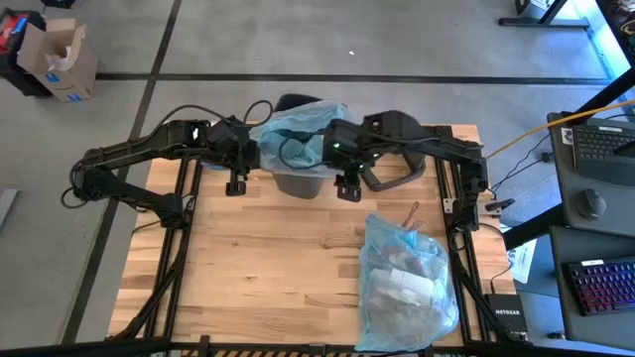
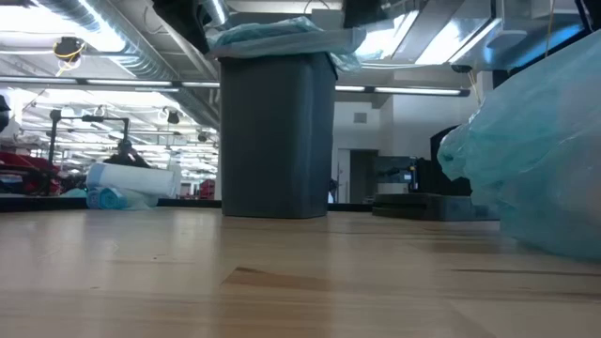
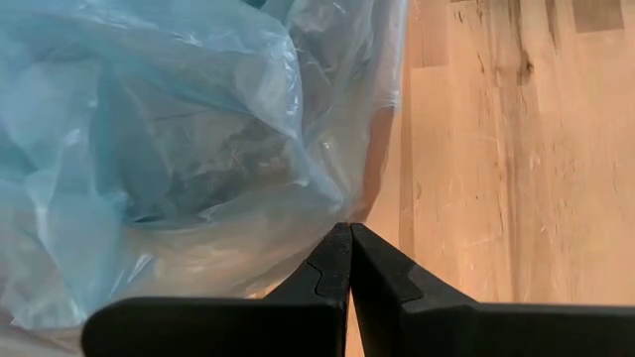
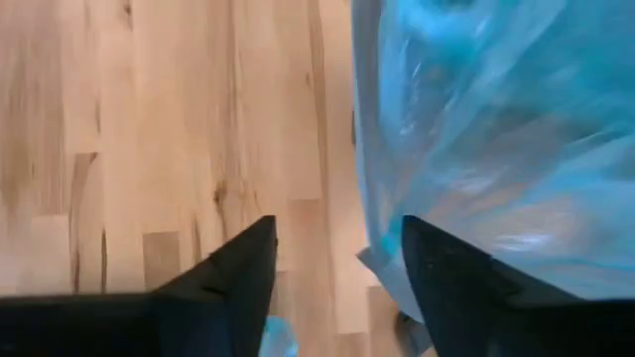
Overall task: Pick and place trash into bin
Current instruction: Insert the new empty trash bag into the trash bin
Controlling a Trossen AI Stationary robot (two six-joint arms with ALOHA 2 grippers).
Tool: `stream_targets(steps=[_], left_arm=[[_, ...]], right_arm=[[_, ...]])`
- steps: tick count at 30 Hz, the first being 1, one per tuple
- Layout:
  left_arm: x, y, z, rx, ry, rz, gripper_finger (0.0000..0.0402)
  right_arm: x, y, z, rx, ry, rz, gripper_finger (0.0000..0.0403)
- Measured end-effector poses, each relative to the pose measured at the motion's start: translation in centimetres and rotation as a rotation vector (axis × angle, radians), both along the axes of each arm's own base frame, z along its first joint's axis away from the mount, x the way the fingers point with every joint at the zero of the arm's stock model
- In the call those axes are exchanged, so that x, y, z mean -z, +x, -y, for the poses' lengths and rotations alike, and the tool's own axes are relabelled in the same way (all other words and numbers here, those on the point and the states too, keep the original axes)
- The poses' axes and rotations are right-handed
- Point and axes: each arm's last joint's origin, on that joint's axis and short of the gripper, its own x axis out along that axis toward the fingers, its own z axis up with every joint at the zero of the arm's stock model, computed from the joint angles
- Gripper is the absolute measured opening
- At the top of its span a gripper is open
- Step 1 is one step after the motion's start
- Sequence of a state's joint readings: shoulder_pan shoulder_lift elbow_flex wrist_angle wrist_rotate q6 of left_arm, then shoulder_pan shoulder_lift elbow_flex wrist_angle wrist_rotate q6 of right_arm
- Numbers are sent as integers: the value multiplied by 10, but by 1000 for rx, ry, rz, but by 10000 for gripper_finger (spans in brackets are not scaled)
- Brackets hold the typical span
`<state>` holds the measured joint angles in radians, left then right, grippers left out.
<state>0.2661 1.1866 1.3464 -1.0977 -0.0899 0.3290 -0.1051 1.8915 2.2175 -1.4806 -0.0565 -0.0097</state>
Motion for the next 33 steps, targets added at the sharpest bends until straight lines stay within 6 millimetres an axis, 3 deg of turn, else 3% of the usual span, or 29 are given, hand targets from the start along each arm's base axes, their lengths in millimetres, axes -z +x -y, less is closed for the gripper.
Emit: stream_targets(steps=[6, 11, 17, 23, 29, 33], left_arm=[[0, 0, 0, -8, -5, 4, 1], [0, 0, 0, -11, -6, 8, 1], [0, 1, 0, -16, -9, 11, 1], [0, 1, 0, -22, -14, 15, 1], [-1, 1, 0, -31, -19, 19, 1], [-1, 1, 0, -41, -26, 22, 1]], right_arm=[[-37, -11, 1, -54, -129, 139, 241], [-51, 2, 18, -59, -414, 321, 243], [-37, 24, 66, -28, -558, 329, 239], [-36, 7, 117, 57, -464, 351, 209], [-12, 5, 148, 20, -281, 298, 187], [-4, 11, 165, 86, -379, 273, 171]])
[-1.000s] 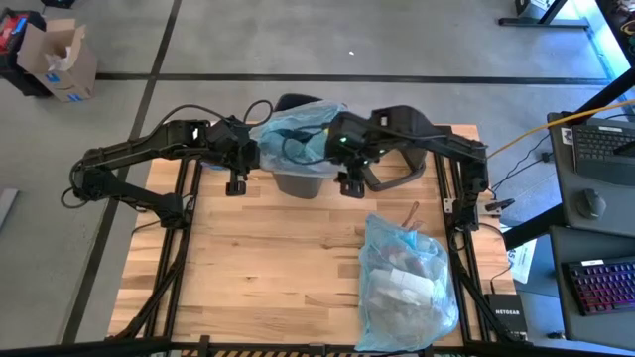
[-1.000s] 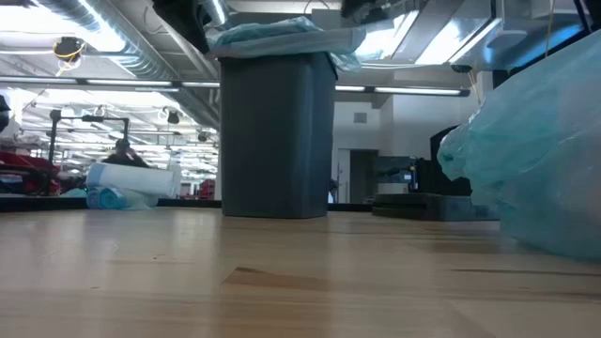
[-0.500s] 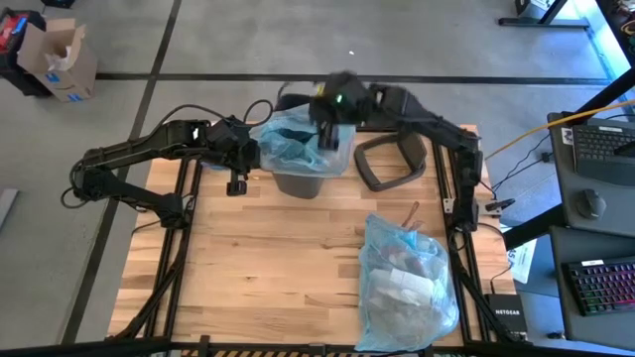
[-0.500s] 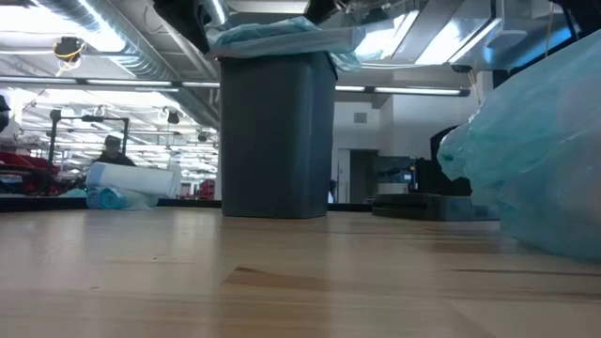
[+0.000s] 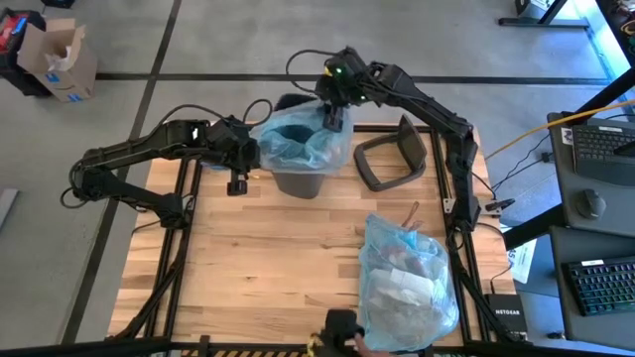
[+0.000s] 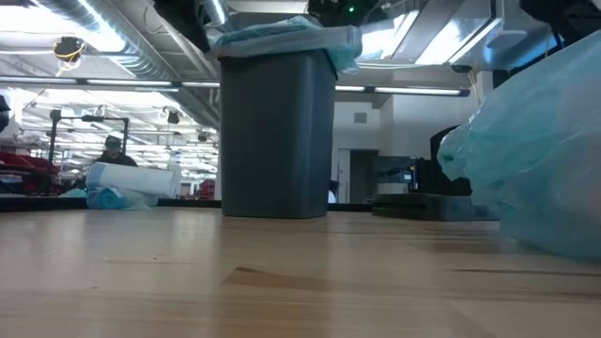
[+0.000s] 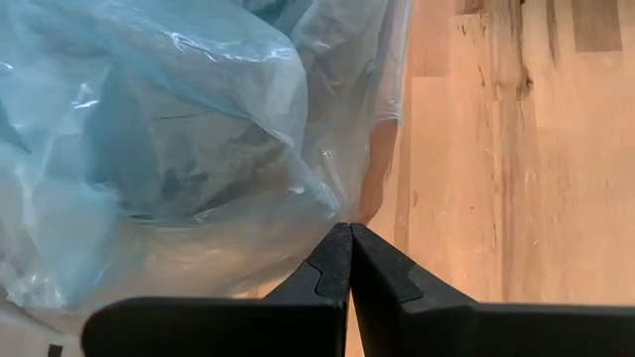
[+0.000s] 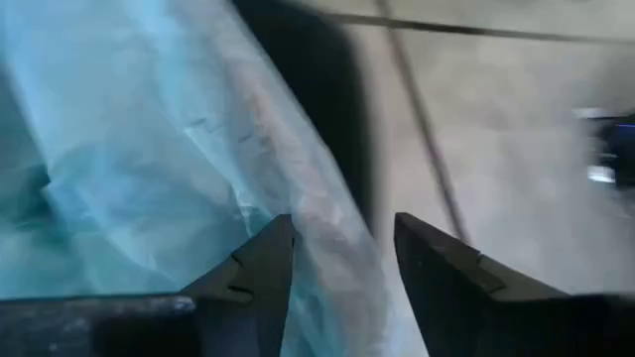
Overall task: Pick and place trash into bin
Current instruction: Insert the new empty trash bag into the trash bin
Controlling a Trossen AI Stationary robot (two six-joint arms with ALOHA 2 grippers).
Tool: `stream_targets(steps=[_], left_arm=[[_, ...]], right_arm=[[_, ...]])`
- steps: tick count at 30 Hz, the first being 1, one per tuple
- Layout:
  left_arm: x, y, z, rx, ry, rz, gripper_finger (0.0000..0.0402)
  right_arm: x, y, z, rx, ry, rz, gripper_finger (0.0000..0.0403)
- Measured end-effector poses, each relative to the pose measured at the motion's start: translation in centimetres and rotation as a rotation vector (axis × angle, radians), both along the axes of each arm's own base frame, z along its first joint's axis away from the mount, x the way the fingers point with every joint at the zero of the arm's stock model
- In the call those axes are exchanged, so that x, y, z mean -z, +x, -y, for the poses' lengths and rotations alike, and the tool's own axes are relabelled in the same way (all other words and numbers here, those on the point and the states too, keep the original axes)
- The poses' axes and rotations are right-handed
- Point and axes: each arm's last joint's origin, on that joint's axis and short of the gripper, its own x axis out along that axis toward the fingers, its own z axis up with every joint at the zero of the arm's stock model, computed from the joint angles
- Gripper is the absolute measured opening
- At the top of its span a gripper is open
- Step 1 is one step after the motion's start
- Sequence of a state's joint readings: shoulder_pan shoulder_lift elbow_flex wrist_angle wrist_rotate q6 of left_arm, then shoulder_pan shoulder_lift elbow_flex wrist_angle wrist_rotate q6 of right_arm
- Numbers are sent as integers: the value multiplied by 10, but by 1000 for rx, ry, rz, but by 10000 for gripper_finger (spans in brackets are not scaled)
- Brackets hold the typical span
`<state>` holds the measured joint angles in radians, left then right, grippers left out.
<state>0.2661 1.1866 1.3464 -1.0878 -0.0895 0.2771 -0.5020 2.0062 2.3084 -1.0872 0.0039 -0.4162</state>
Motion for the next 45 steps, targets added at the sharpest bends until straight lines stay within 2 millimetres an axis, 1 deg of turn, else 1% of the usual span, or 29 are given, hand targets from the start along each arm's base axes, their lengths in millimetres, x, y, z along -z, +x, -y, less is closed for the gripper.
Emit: stream_targets(steps=[5, 8, 12, 15, 20, 22, 26, 30, 33, 36, 38, 41, 45], left_arm=[[0, 0, 0, -4, -3, 1, 1], [0, 0, 0, -10, -7, 2, 1], [0, 0, 0, -10, -7, 3, 1], [0, 0, 0, -10, -7, 4, 1], [-2, 3, -1, -10, 2, 38, 1], [-8, 3, -1, -11, 9, 65, 1], [-32, 0, -1, -32, 54, 149, 1], [-52, -2, -3, -47, 94, 242, 1], [-61, 2, -13, -86, 174, 336, 3], [-63, 9, -30, -125, 234, 377, 24], [-62, 14, -43, -154, 265, 384, 48], [-54, 23, -64, -207, 284, 365, 93], [-43, 30, -88, -254, 268, 336, 154]], right_arm=[[5, 1, 26, 128, -95, 14, 151], [7, -3, 41, 177, -94, 31, 145], [18, -5, 58, 207, -83, 16, 143], [27, -4, 66, 198, -51, 12, 143], [34, 2, 70, 179, -33, 21, 143], [36, 4, 70, 174, -34, 22, 143], [35, 4, 70, 167, -31, 27, 143], [36, 4, 69, 167, -29, 24, 143], [36, 4, 69, 154, -24, 27, 143], [36, 5, 69, 139, -12, 34, 143], [36, 5, 69, 139, -12, 34, 143], [36, 5, 69, 139, -11, 33, 143], [36, 5, 69, 139, -11, 32, 143]])
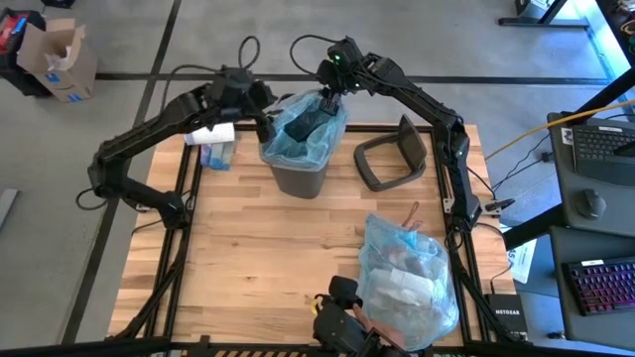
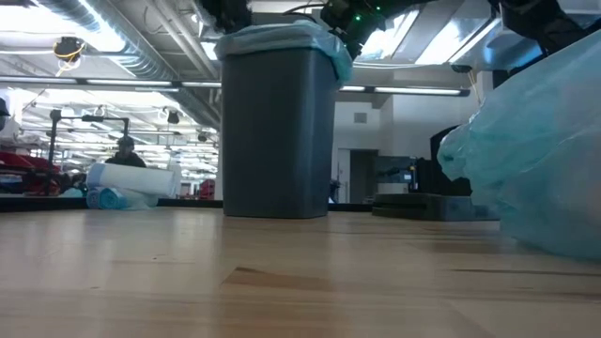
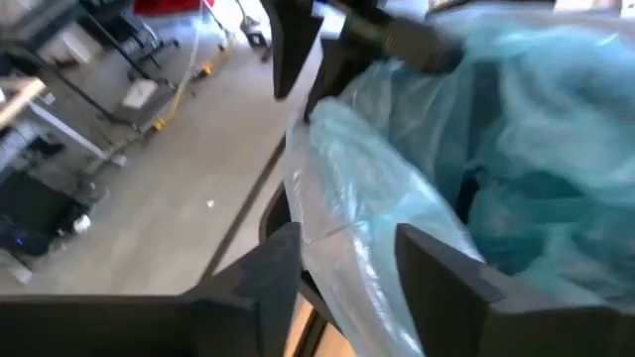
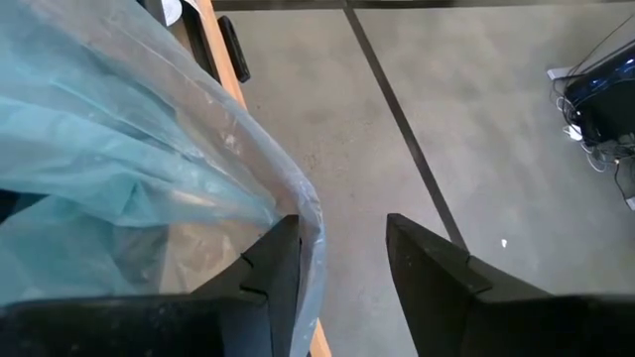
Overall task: Pick and place trash into bin
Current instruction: Insert the new empty trash bag into the trash bin
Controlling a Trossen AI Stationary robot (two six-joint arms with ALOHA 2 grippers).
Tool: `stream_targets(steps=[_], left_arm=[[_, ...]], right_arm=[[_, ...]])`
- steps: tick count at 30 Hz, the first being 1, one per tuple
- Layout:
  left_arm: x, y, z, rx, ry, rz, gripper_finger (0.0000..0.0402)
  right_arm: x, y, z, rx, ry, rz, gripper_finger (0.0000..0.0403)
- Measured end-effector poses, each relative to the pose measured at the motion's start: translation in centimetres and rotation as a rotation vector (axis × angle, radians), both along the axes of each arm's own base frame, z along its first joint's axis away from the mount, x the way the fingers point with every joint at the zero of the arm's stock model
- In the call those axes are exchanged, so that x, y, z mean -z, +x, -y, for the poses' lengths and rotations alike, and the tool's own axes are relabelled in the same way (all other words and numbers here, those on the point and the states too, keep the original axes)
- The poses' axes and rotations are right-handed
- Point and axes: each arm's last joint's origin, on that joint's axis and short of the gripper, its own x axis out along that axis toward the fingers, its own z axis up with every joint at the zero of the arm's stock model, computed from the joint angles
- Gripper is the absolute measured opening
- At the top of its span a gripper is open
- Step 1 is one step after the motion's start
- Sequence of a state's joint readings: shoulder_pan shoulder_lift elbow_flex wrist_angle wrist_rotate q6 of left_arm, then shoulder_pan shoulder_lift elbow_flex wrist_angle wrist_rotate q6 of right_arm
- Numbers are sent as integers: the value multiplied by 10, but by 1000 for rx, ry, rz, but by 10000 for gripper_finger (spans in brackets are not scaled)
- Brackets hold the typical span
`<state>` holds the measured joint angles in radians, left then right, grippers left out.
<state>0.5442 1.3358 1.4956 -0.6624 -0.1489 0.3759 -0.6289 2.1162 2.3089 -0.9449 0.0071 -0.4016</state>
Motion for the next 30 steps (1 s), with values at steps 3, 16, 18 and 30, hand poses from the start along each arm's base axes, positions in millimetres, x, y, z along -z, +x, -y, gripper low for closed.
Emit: stream_targets(steps=[3, 16, 18, 30], left_arm=[[9, 4, -14, -12, -49, -11, 189], [27, -1, -59, -132, -62, -48, 215], [28, -4, -65, -157, -65, -36, 209], [36, -14, -88, -270, -115, -4, 192]], right_arm=[[0, 0, 0, 0, 1, -1, 143], [0, 0, 0, -1, 3, -3, 143], [0, 0, 0, 0, 3, 0, 143], [0, 1, -1, -23, 13, 9, 143]])
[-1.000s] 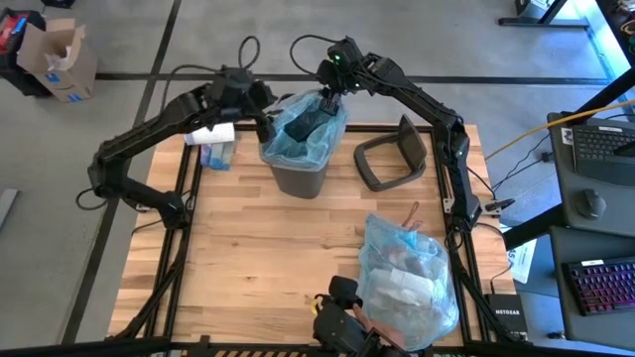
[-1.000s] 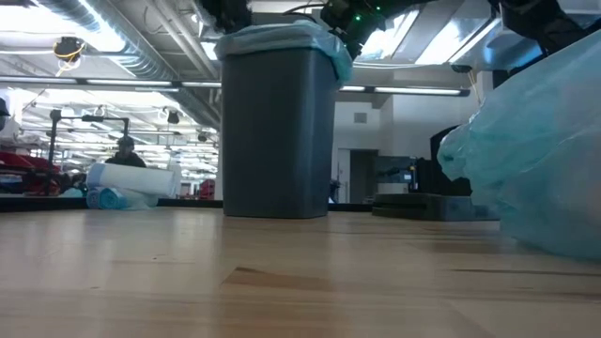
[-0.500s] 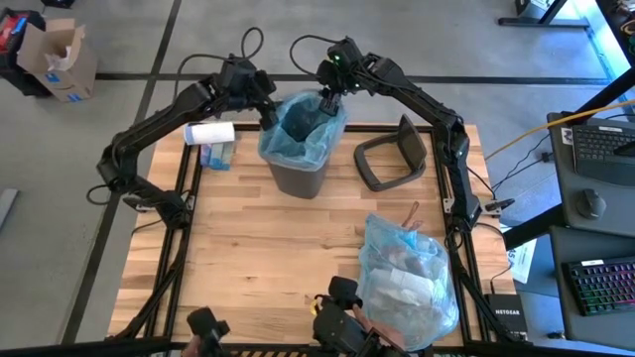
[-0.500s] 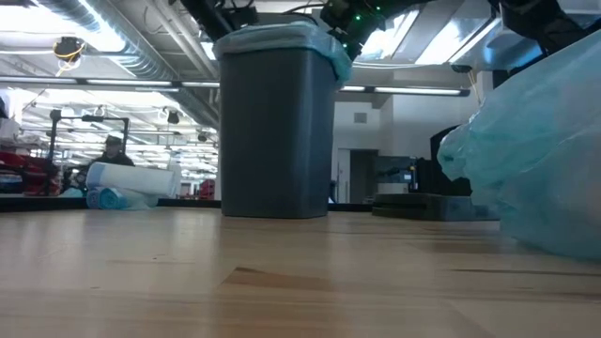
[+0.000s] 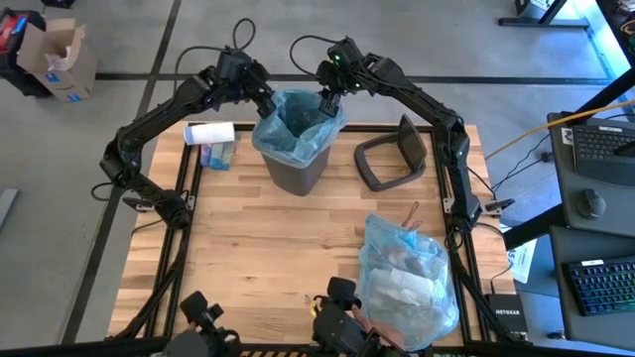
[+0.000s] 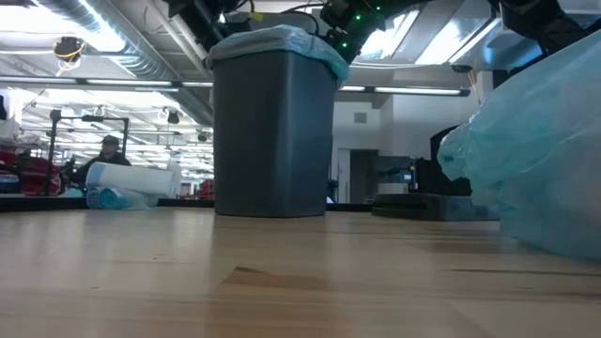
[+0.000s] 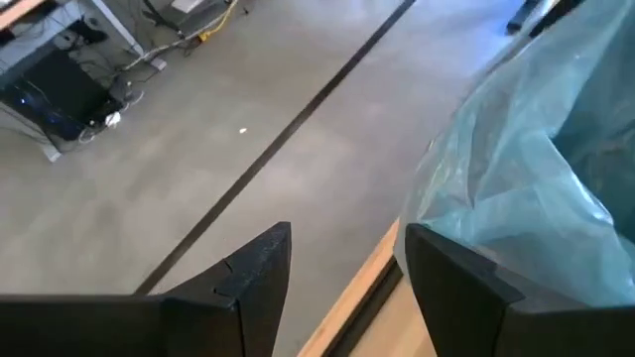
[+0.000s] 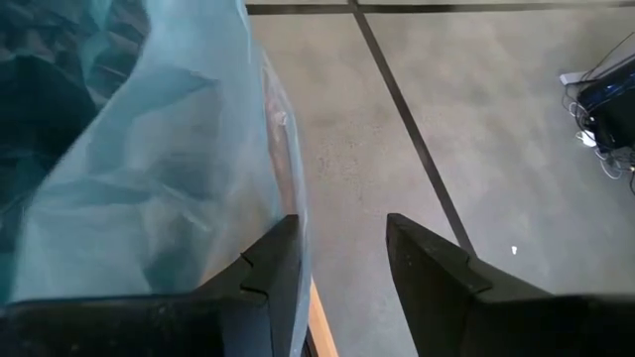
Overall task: Pick and place trash into bin
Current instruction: Insert the new empty trash bag into the trash bin
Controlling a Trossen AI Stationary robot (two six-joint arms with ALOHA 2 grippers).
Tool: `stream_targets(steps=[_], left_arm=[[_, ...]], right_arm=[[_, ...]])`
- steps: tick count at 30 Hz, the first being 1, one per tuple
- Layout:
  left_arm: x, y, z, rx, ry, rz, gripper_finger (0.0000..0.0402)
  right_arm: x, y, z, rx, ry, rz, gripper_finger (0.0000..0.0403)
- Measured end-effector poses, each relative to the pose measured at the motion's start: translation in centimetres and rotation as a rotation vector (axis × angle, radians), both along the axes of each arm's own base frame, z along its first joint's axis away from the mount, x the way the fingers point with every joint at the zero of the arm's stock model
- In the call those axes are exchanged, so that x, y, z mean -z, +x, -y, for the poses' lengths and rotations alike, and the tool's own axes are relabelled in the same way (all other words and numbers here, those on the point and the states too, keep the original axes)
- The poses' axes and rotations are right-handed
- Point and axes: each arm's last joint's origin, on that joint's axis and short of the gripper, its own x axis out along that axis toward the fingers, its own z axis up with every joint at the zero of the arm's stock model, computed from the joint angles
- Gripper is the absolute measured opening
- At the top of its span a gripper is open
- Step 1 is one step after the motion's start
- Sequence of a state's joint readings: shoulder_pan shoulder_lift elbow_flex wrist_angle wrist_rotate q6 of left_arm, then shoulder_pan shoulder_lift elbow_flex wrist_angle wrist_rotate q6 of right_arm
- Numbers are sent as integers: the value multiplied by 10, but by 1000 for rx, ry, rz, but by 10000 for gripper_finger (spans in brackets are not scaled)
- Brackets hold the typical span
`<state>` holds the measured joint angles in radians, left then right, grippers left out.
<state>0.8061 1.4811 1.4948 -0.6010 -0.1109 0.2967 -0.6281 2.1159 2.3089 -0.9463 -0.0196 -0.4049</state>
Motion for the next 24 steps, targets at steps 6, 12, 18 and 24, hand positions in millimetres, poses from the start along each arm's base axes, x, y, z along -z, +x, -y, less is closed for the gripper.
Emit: stream_targets(steps=[6, 12, 18, 24], left_arm=[[10, 1, 0, 71, -110, -12, 193], [23, 6, -2, 106, -210, -21, 193], [26, 4, 3, 186, -317, 7, 193], [30, 3, 6, 219, -445, 73, 194]], right_arm=[[0, 0, 0, -6, -6, -3, 143], [0, 0, -1, -42, -11, -7, 143], [2, -1, -6, -173, 52, -6, 143], [4, -3, -8, -179, 249, 78, 143]])
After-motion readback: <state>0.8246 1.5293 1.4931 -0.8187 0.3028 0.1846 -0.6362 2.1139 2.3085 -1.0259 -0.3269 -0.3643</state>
